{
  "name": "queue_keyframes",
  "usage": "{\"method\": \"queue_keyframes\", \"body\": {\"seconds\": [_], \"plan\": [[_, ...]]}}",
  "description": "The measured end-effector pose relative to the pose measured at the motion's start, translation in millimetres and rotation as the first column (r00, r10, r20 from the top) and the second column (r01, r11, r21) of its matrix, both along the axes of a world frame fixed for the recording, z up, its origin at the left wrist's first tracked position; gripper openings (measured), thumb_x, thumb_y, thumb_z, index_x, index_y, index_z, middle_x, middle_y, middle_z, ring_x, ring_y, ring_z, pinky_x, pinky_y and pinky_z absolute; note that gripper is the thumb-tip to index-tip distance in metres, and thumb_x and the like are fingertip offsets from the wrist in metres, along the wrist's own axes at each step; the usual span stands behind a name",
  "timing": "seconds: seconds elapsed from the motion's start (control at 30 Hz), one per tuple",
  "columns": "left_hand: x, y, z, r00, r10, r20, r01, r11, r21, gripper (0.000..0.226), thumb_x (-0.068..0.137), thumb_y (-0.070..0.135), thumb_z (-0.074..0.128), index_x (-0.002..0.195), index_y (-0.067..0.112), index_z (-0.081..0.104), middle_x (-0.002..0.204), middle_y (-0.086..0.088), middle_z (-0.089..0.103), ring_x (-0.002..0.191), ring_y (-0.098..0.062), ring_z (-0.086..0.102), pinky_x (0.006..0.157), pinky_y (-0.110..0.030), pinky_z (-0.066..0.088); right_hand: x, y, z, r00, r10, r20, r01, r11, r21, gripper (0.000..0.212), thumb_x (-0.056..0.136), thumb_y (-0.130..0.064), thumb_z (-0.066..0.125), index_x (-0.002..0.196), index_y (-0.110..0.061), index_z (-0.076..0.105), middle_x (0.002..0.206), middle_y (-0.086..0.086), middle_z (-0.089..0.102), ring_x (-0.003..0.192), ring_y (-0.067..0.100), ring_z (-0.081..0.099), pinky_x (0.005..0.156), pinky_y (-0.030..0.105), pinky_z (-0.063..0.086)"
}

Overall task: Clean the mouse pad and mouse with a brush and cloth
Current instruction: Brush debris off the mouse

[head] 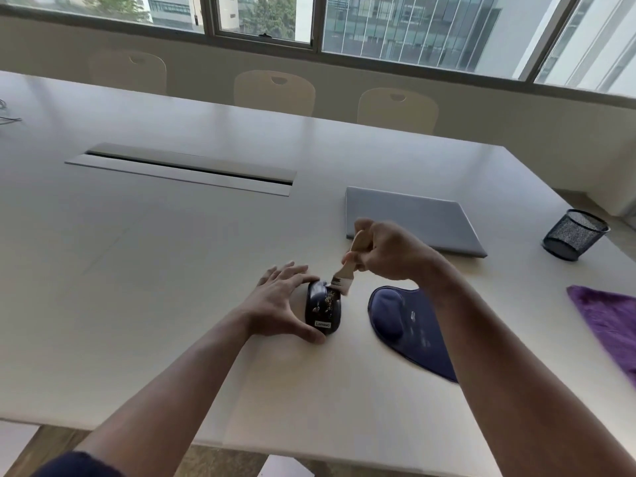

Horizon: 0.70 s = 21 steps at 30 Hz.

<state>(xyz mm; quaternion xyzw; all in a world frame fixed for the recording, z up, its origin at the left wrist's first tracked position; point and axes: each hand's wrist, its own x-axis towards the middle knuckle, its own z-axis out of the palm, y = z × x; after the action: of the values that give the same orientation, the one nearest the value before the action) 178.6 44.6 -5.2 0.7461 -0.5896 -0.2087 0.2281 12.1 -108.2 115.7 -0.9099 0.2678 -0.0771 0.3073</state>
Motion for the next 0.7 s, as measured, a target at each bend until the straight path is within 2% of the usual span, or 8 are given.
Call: {"method": "queue_keyframes", "body": {"seconds": [0.03, 0.1, 0.27, 0.37, 0.43, 0.5, 0.6, 0.7], "plan": [[0, 0, -1, 1.0, 0.003, -0.004, -0.003, 1.0, 0.001, 0.119, 0.036, 0.085, 0.073, 0.142, 0.048, 0.035, 0.159, 0.018, 0.018, 0.146, 0.005, -0.007, 0.12, -0.03, -0.011, -1, -3, 5, 1.0, 0.005, 0.004, -0.005, 1.0, 0.016, 0.004, 0.085, -0.006, 0.073, 0.084, -0.002, 0.072, 0.068, -0.014, 0.054, 0.058, 0.0, 0.058, 0.067, 0.031, 0.056], [0, -1, -2, 1.0, 0.004, -0.001, -0.004, 1.0, 0.003, 0.12, 0.035, 0.087, 0.072, 0.142, 0.049, 0.034, 0.161, 0.017, 0.016, 0.146, 0.005, -0.009, 0.121, -0.031, -0.011, -2, -6, 11, 0.999, -0.022, 0.031, 0.022, 1.0, 0.006, 0.014, 0.084, -0.005, 0.074, 0.092, 0.006, 0.068, 0.066, -0.01, 0.055, 0.06, 0.002, 0.061, 0.069, 0.032, 0.059], [1, 0, -1, 1.0, -0.004, 0.001, 0.004, 1.0, 0.014, 0.123, 0.034, 0.089, 0.07, 0.144, 0.049, 0.032, 0.162, 0.016, 0.011, 0.145, 0.005, -0.011, 0.119, -0.029, -0.013, 4, -2, 2, 0.996, -0.058, 0.063, 0.066, 0.991, -0.12, 0.01, 0.086, -0.01, 0.072, 0.092, -0.002, 0.068, 0.063, -0.013, 0.05, 0.054, -0.006, 0.053, 0.06, 0.013, 0.037], [1, 0, -1, 1.0, -0.006, 0.004, 0.006, 1.0, 0.011, 0.122, 0.035, 0.088, 0.07, 0.144, 0.049, 0.032, 0.162, 0.016, 0.011, 0.145, 0.005, -0.011, 0.119, -0.029, -0.013, 3, 1, -4, 0.999, -0.028, 0.015, 0.029, 0.996, -0.089, 0.013, 0.088, -0.007, 0.07, 0.097, 0.001, 0.068, 0.062, -0.014, 0.051, 0.057, -0.006, 0.055, 0.063, 0.013, 0.04], [1, 0, -1, 1.0, -0.003, 0.006, 0.003, 1.0, 0.007, 0.121, 0.036, 0.088, 0.071, 0.144, 0.048, 0.033, 0.162, 0.016, 0.012, 0.146, 0.004, -0.01, 0.12, -0.031, -0.012, 0, 3, 2, 1.0, 0.014, -0.027, -0.015, 0.999, -0.029, 0.012, 0.087, -0.004, 0.071, 0.095, 0.004, 0.068, 0.065, -0.013, 0.055, 0.06, -0.004, 0.059, 0.064, 0.019, 0.05], [1, 1, -1, 1.0, -0.007, 0.008, 0.007, 1.0, 0.008, 0.12, 0.037, 0.087, 0.071, 0.144, 0.049, 0.032, 0.162, 0.015, 0.011, 0.146, 0.004, -0.01, 0.121, -0.032, -0.011, -6, 3, 12, 0.998, 0.046, -0.036, -0.043, 0.996, 0.081, 0.008, 0.085, -0.005, 0.073, 0.082, -0.002, 0.066, 0.075, -0.004, 0.067, 0.068, 0.01, 0.069, 0.071, 0.03, 0.058], [1, 1, -1, 1.0, -0.012, 0.014, 0.012, 1.0, 0.009, 0.12, 0.038, 0.087, 0.071, 0.145, 0.047, 0.032, 0.162, 0.015, 0.011, 0.146, 0.004, -0.01, 0.121, -0.032, -0.011, -12, -1, 20, 0.996, -0.056, 0.071, 0.044, 0.986, 0.162, 0.03, 0.085, -0.003, 0.073, 0.066, -0.016, 0.055, 0.087, 0.017, 0.074, 0.076, 0.027, 0.075, 0.071, 0.039, 0.063], [1, 1, -1, 1.0, -0.008, 0.015, 0.008, 1.0, 0.011, 0.12, 0.038, 0.086, 0.072, 0.145, 0.047, 0.032, 0.162, 0.015, 0.011, 0.146, 0.005, -0.01, 0.12, -0.031, -0.012, -10, -3, 9, 0.933, -0.305, 0.189, 0.263, 0.94, 0.216, 0.02, 0.086, -0.005, 0.07, 0.089, -0.015, 0.053, 0.079, 0.011, 0.07, 0.075, 0.03, 0.074, 0.073, 0.049, 0.062]]}}
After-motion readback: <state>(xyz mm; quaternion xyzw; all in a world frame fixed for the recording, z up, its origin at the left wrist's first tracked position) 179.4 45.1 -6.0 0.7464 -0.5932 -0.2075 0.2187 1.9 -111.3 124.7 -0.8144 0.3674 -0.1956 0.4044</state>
